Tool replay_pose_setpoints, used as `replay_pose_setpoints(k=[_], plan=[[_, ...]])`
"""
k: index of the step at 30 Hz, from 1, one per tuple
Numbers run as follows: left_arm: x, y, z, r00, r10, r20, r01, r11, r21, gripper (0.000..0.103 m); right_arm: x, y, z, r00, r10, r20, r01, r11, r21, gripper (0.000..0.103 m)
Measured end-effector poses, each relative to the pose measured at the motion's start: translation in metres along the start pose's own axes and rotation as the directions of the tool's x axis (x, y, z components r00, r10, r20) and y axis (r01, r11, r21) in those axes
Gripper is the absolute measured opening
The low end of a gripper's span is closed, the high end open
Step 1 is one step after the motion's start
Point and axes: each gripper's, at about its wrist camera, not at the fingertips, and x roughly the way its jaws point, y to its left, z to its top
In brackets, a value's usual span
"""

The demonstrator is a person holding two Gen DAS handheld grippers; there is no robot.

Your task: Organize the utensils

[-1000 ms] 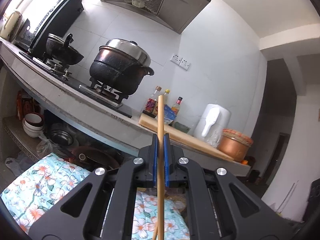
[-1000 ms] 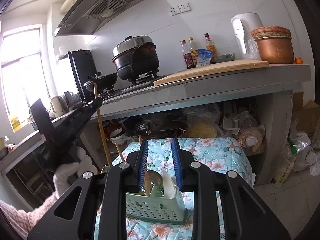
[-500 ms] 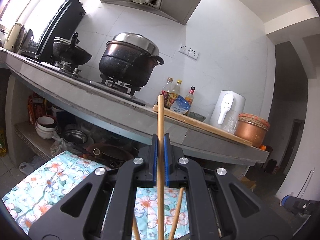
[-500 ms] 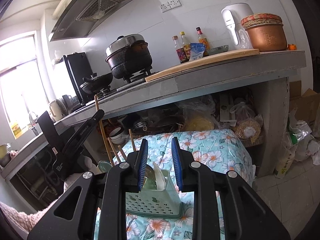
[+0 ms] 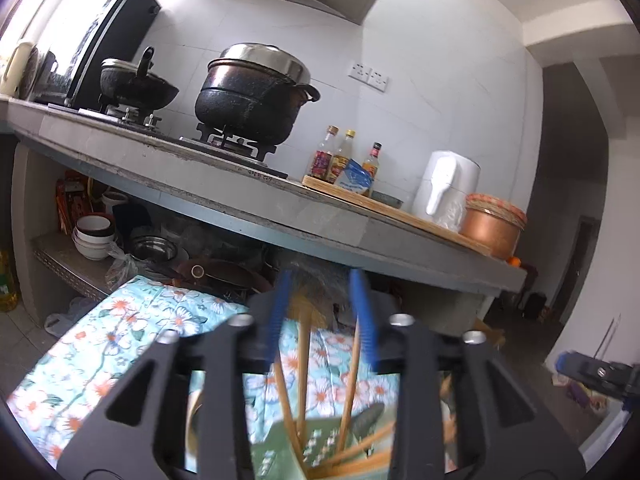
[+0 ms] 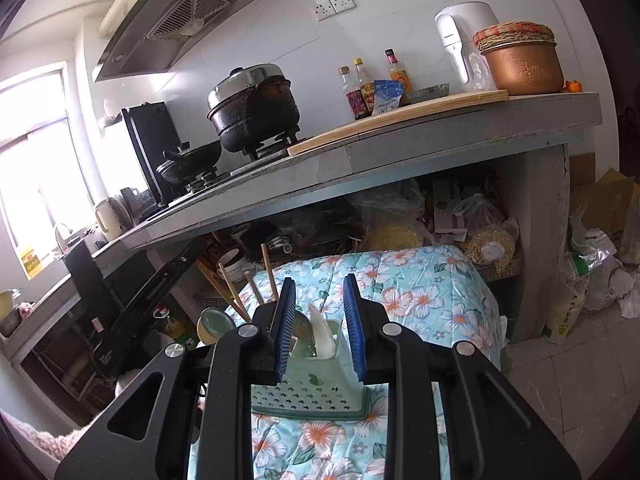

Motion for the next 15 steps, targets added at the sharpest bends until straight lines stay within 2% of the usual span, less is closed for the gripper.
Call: replay_pose_setpoints(k=[3,5,8,11,13,15], plan=[[-0.023,-0.003,-0.001,0.999,-0.021,-0.024,0.022,0.999,0.047,0.049,-0.002,0.004,-0.006,1.0,-0.002,-0.01,0.002,1.0,0.0,0.029],[-0.042,-0.005,-0.002,0.998,-0.026,-0.062,0.031,0.996,0.083,0.064,-0.004,0.008,-0.01,1.0,-0.007,-0.021,0.007,1.0,-0.005,0.032],[-0.065,-0.007,-0.008,0.99,-0.024,-0.138,0.042,0.991,0.128,0.074,-0.005,0.016,-0.021,0.998,-0.02,-0.052,0.019,0.999,-0.026,0.041],[-0.083,-0.01,-0.017,0.978,0.014,-0.208,0.024,0.983,0.179,0.082,-0.004,0.027,-0.035,0.994,-0.058,-0.091,0.051,0.996,-0.073,0.054],[-0.094,-0.009,-0.026,0.967,0.04,-0.251,0.006,0.984,0.178,0.086,-0.002,0.035,-0.047,0.989,-0.094,-0.116,0.081,0.99,-0.113,0.067],[-0.102,-0.008,-0.036,0.954,0.086,-0.286,-0.033,0.982,0.185,0.089,-0.001,0.042,-0.058,0.982,-0.13,-0.137,0.109,0.983,-0.147,0.071]])
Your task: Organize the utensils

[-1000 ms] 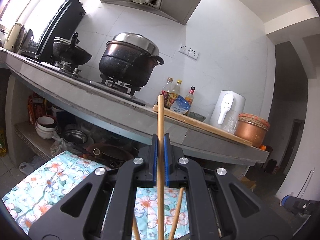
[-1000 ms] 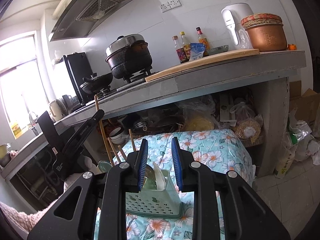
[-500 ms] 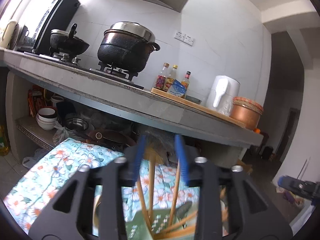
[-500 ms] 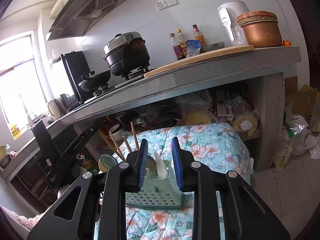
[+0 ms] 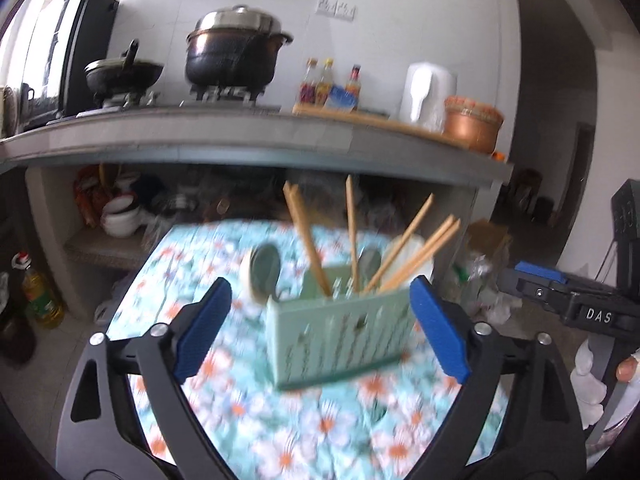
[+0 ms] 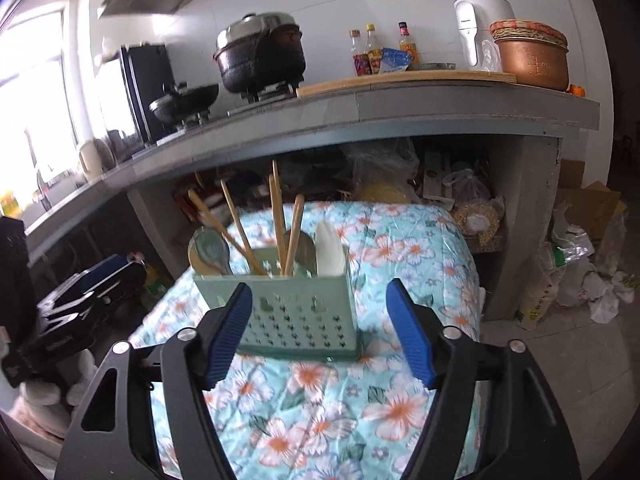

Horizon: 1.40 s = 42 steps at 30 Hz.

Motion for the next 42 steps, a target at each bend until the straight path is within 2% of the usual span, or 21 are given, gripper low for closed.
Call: replay_pose_setpoints(k=[4,7,11,15,18,21,24,29,35,42], plan=[[-0.004,0.002,-0.013,0.992,0.12,-0.046,-0.12,0.993,-0.006,0.091,0.004,0.012,-0.016,0.997,-0.047,-0.053,0.046,0.999,-0.019,0.077],[-0.004,0.005,-0.017,0.974,0.213,-0.072,-0.215,0.977,-0.019,0.094,0.007,0.016,-0.02,0.993,-0.083,-0.088,0.082,0.996,-0.018,0.077],[-0.004,0.009,-0.017,0.964,0.25,-0.091,-0.254,0.967,-0.033,0.095,0.006,0.019,-0.021,0.985,-0.137,-0.102,0.136,0.991,-0.021,0.077],[0.004,0.018,-0.016,0.949,0.266,-0.172,-0.277,0.96,-0.045,0.095,0.004,0.02,-0.021,0.98,-0.168,-0.104,0.167,0.986,-0.025,0.078],[0.004,0.026,-0.017,0.943,0.263,-0.202,-0.284,0.955,-0.082,0.095,0.004,0.023,-0.022,0.978,-0.175,-0.108,0.172,0.984,-0.039,0.078],[0.008,0.034,-0.02,0.928,0.284,-0.242,-0.317,0.942,-0.111,0.095,0.007,0.022,-0.022,0.977,-0.177,-0.117,0.174,0.984,-0.036,0.078],[0.013,0.044,-0.026,0.903,0.324,-0.282,-0.373,0.917,-0.14,0.095,0.007,0.02,-0.022,0.975,-0.189,-0.115,0.187,0.982,-0.033,0.078],[0.007,0.048,-0.03,0.881,0.385,-0.276,-0.431,0.893,-0.13,0.095,0.004,0.013,-0.02,0.971,-0.217,-0.102,0.215,0.976,-0.025,0.078],[-0.006,0.042,-0.025,0.875,0.421,-0.236,-0.453,0.886,-0.099,0.095,-0.001,0.006,-0.018,0.968,-0.232,-0.093,0.231,0.973,-0.014,0.078],[-0.015,0.04,-0.024,0.874,0.425,-0.236,-0.456,0.885,-0.093,0.095,-0.003,0.004,-0.018,0.969,-0.232,-0.09,0.232,0.973,-0.007,0.078]])
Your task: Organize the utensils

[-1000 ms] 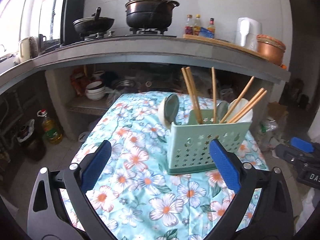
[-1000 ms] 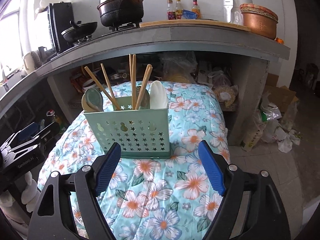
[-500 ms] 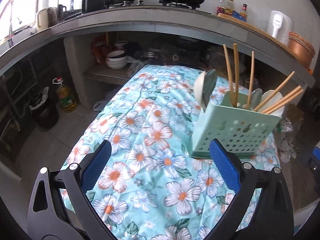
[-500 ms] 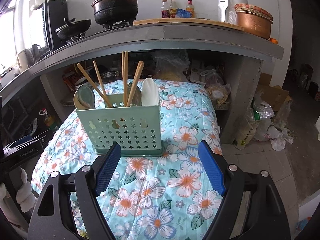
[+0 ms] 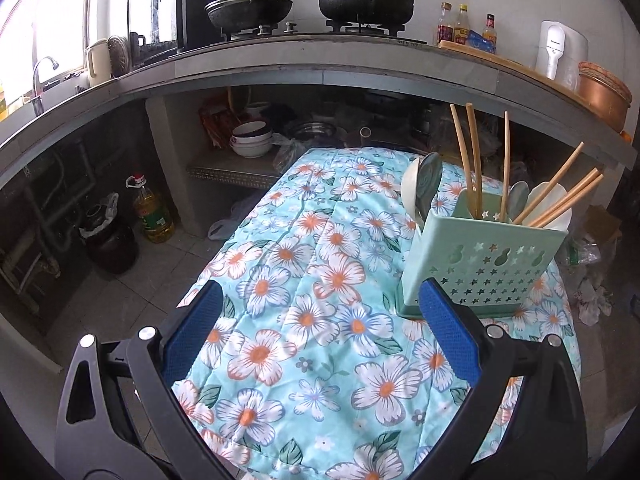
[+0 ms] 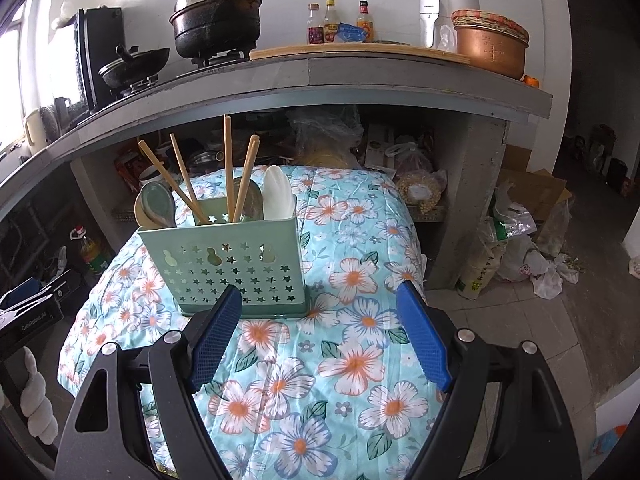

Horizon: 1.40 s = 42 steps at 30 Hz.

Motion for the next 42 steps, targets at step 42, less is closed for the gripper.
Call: replay_pose_setpoints(k=[42], plan=[[-0.024,-0.014,-0.004,0.995,-0.081,0.053,0.079,0.996,0.039,0.095,-0.03,-0.023,-0.011,0.995,-0.085,0.046,0.084,0.996,0.016,0.078]])
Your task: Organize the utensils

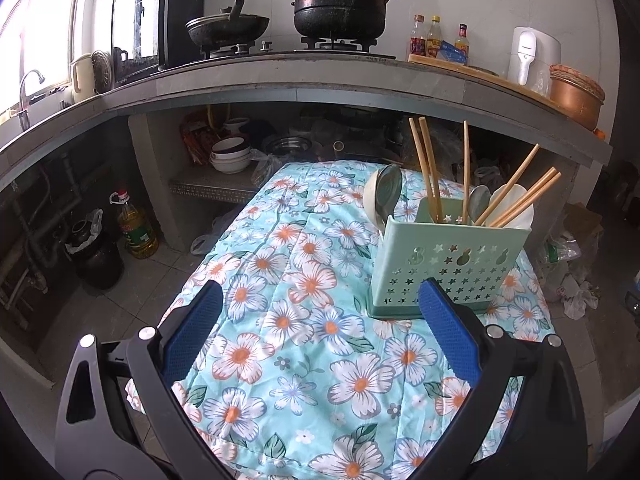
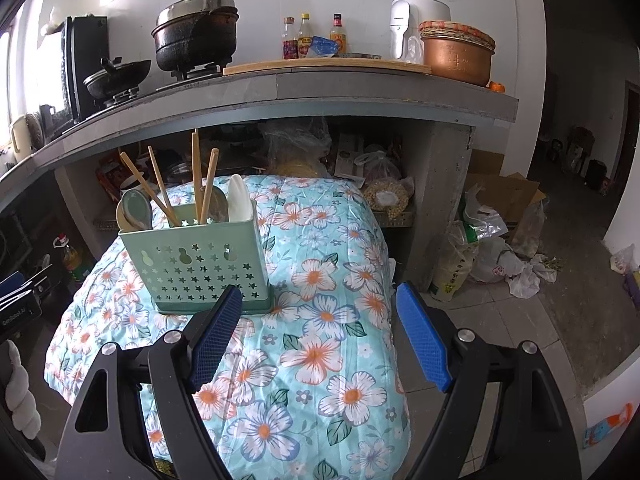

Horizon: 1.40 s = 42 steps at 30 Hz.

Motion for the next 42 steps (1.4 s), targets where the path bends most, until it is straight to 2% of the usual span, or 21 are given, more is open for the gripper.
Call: replay_pose_setpoints(k=[15,42], plan=[[-0.0044,-0.0047,-0.0014,0.999,-0.035,0.015,0.034,0.999,0.021,0.095,-0.0039,0.0038,0.0007,1.0,0.012,0.01,-0.012,1.0,-0.008,0.078],[-0.0028,-0.0055,-0.0013,0.999,-0.042,0.01,0.042,0.999,0.022,0.095,-0.0029,0.006,-0.0009,1.0,0.02,0.005,-0.02,1.0,-0.011,0.078]])
